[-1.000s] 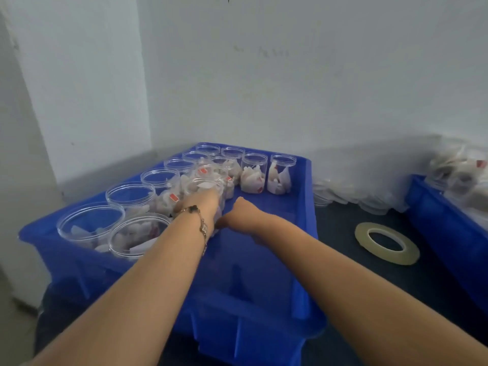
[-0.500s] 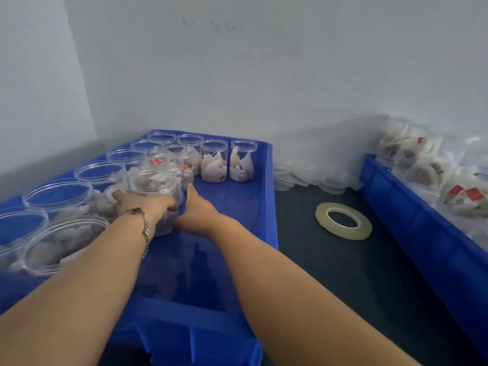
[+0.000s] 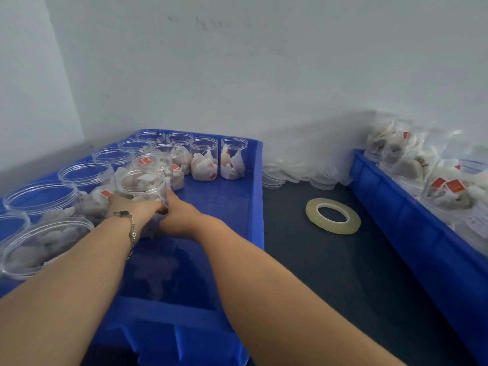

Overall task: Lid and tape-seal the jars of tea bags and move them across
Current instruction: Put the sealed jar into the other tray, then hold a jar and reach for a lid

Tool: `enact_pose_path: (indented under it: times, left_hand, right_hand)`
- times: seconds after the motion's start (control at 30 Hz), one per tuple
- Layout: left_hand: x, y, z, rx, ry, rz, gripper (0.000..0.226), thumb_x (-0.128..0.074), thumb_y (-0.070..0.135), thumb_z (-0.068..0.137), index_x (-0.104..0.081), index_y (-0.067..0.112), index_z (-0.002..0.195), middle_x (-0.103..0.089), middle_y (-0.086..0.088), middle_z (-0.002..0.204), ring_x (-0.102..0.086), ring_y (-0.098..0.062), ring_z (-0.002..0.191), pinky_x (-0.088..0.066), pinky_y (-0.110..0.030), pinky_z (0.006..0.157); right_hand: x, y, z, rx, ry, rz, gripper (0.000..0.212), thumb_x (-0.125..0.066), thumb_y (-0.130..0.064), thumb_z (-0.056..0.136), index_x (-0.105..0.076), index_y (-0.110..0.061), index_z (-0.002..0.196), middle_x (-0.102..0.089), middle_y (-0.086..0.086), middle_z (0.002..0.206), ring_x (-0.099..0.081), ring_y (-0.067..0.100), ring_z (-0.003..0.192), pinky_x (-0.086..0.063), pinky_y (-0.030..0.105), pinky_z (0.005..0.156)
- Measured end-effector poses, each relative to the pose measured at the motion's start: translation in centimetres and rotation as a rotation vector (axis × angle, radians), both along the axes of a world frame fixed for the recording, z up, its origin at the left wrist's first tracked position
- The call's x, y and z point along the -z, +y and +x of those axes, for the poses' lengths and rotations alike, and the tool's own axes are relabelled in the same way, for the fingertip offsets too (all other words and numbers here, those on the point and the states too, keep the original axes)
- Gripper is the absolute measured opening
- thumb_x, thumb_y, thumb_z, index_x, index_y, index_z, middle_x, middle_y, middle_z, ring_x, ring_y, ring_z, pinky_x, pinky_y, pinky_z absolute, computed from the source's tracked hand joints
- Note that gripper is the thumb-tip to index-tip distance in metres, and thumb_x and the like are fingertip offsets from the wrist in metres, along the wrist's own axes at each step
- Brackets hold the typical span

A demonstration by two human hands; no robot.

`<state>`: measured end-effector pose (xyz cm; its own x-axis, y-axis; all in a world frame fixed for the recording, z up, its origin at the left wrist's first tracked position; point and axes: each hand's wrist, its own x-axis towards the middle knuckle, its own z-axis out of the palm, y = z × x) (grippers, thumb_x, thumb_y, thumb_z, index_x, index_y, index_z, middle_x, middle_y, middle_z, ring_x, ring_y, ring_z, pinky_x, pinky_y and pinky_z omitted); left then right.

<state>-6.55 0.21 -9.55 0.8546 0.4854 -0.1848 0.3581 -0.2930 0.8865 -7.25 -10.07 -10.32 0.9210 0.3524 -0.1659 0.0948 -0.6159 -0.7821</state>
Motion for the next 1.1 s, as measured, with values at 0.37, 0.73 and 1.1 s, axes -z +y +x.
enact_pose_path:
  times: [0.37, 0.73, 1.1]
  left_hand:
    - [1.2, -0.3, 2.2, -0.202, 0.022, 0.288, 0.082, -0.071, 0.014, 0.081, -0.021, -0.008, 0.142, -0.033, -0.036, 0.140, -0.034, -0.047, 0.129, -0.027, -0.051, 0.106]
    - [-5.9, -5.7, -5.1, 0.012, -0.484, 0.070, 0.057, -0.083, 0.058, 0.053, -0.058, 0.015, 0.081, -0.062, -0.004, 0.061, -0.064, -0.041, 0.092, -0.057, -0.032, 0.064]
    - [-8.0, -20.5, -8.1, 0.201, -0.673, -0.064, 0.067, -0.078, 0.038, 0.061, -0.048, 0.020, 0.118, -0.058, -0.005, 0.116, -0.060, -0.022, 0.102, -0.053, -0.042, 0.087]
  right_hand:
    - [0.1, 0.3, 1.1, 0.152, -0.033, 0.159, 0.102, -0.070, -0.016, 0.079, 0.002, -0.021, 0.151, -0.029, 0.018, 0.147, -0.033, 0.035, 0.133, -0.035, 0.043, 0.105]
    - [-5.0, -3.3, -2.5, 0.253, -0.505, 0.341, 0.053, -0.060, -0.008, 0.077, -0.045, -0.015, 0.128, -0.053, 0.016, 0.122, -0.049, 0.036, 0.113, -0.045, 0.047, 0.096]
    - [-7.3, -16.8, -8.4, 0.525, -0.763, 0.343, 0.059, -0.062, -0.038, 0.070, -0.046, -0.025, 0.125, -0.057, -0.003, 0.120, -0.053, 0.022, 0.114, -0.047, 0.044, 0.094]
